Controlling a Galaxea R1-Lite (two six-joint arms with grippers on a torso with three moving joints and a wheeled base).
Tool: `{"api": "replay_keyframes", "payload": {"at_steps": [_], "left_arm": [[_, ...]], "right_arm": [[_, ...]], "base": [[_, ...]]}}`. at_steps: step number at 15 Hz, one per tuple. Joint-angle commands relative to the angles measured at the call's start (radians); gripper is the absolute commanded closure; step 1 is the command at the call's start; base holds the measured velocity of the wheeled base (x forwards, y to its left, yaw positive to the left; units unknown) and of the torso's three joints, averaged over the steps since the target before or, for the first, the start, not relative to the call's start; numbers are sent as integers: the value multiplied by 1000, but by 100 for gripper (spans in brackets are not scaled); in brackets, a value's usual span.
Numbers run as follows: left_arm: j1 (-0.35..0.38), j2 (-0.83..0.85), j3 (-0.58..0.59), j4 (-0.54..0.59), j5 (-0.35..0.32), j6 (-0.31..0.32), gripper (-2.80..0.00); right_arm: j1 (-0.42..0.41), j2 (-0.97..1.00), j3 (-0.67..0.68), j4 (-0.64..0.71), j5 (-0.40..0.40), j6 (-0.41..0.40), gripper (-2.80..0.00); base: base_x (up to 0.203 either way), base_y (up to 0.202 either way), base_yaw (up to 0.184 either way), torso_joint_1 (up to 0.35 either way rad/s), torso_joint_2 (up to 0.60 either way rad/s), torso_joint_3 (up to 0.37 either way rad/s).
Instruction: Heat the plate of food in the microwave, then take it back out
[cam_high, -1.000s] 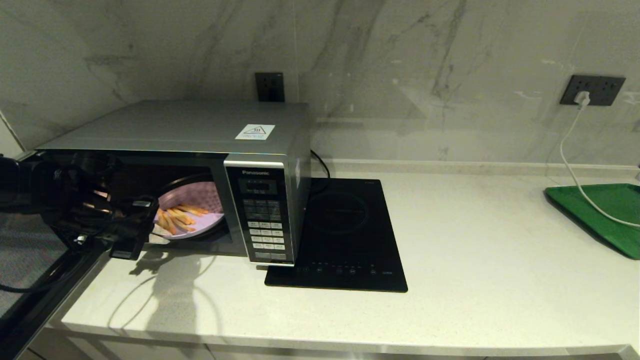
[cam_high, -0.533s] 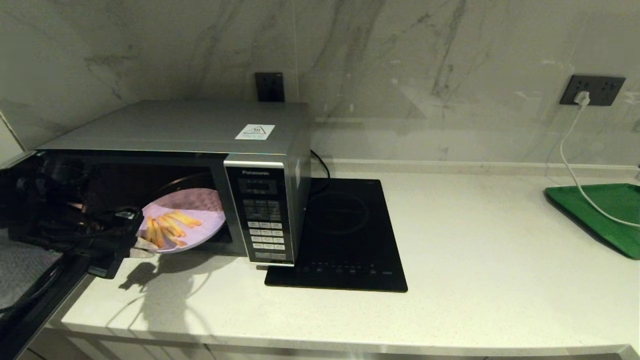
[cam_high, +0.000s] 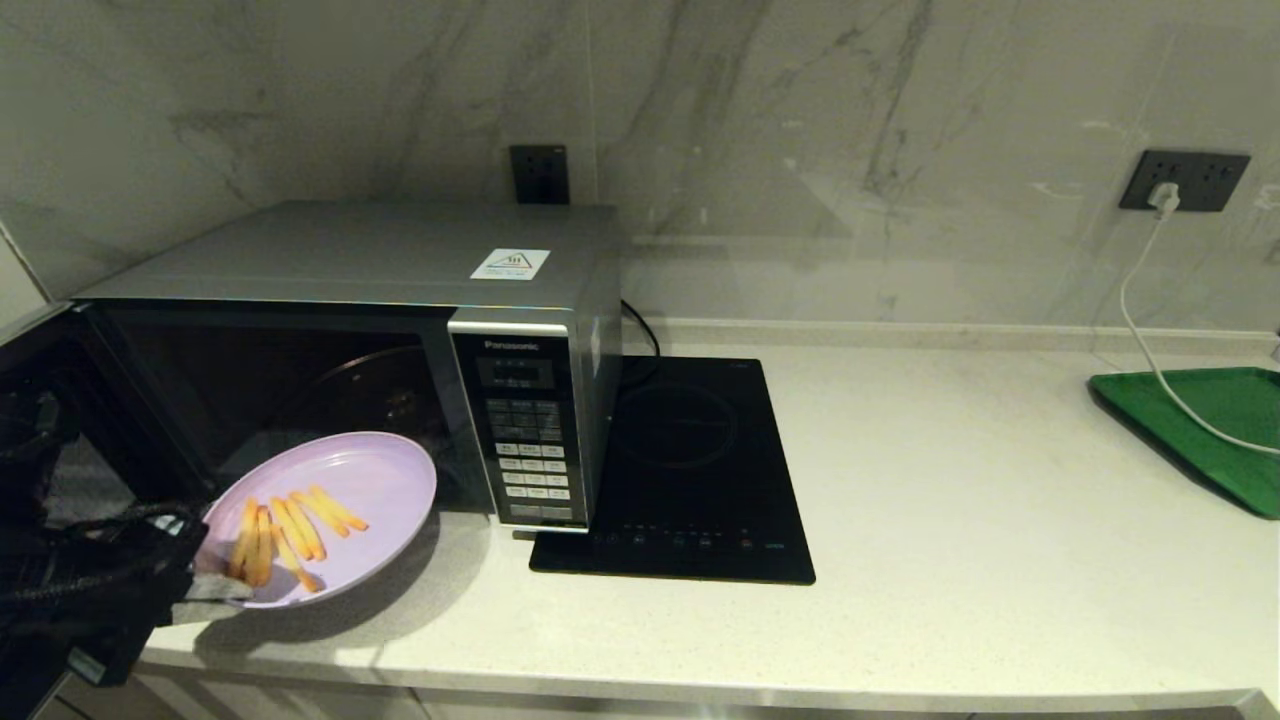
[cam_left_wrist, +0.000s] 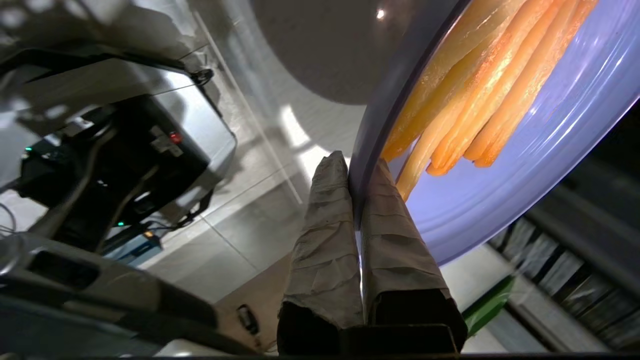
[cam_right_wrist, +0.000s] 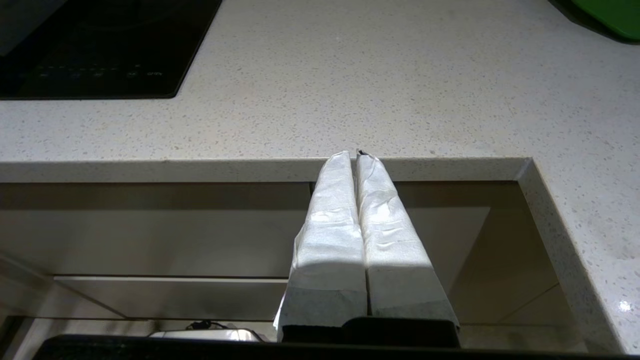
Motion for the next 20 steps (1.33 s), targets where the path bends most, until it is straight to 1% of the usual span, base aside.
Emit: {"api": "replay_keyframes", "payload": {"at_steps": [1, 3, 5, 7, 9, 11, 12, 14, 15, 16, 20], "left_arm": [[4, -174, 92, 16, -14, 33, 0], [-31, -288, 117, 88, -50, 80, 0], [-140, -346, 125, 149, -73, 94, 0], [-253, -373, 129, 178, -71, 104, 0], [-399, -380, 132, 199, -45, 113, 0], [-567, -365, 136, 205, 13, 117, 0], [-633, -340, 130, 201, 46, 119, 0], [-767, -234, 99, 189, 99, 119, 0], [-809, -182, 73, 185, 112, 118, 0], [-832, -124, 30, 184, 120, 118, 0], [-910, 90, -212, 213, 122, 116, 0]], "right_arm": [[1, 0, 0, 2, 0, 1, 0], [0, 0, 0, 2, 0, 1, 0], [1, 0, 0, 2, 0, 1, 0], [0, 0, 0, 2, 0, 1, 0], [0, 0, 0, 0, 0, 1, 0], [0, 0, 0, 2, 0, 1, 0], [1, 0, 0, 2, 0, 1, 0], [0, 0, 0, 2, 0, 1, 0], [0, 0, 0, 2, 0, 1, 0], [0, 0, 0, 2, 0, 1, 0], [1, 0, 0, 2, 0, 1, 0]], "base": [[0, 0, 0, 0, 0, 0], [0, 0, 0, 0, 0, 0], [0, 0, 0, 0, 0, 0], [0, 0, 0, 0, 0, 0], [0, 0, 0, 0, 0, 0], [0, 0, 0, 0, 0, 0], [0, 0, 0, 0, 0, 0], [0, 0, 0, 0, 0, 0], [0, 0, 0, 0, 0, 0], [0, 0, 0, 0, 0, 0], [0, 0, 0, 0, 0, 0]]}}
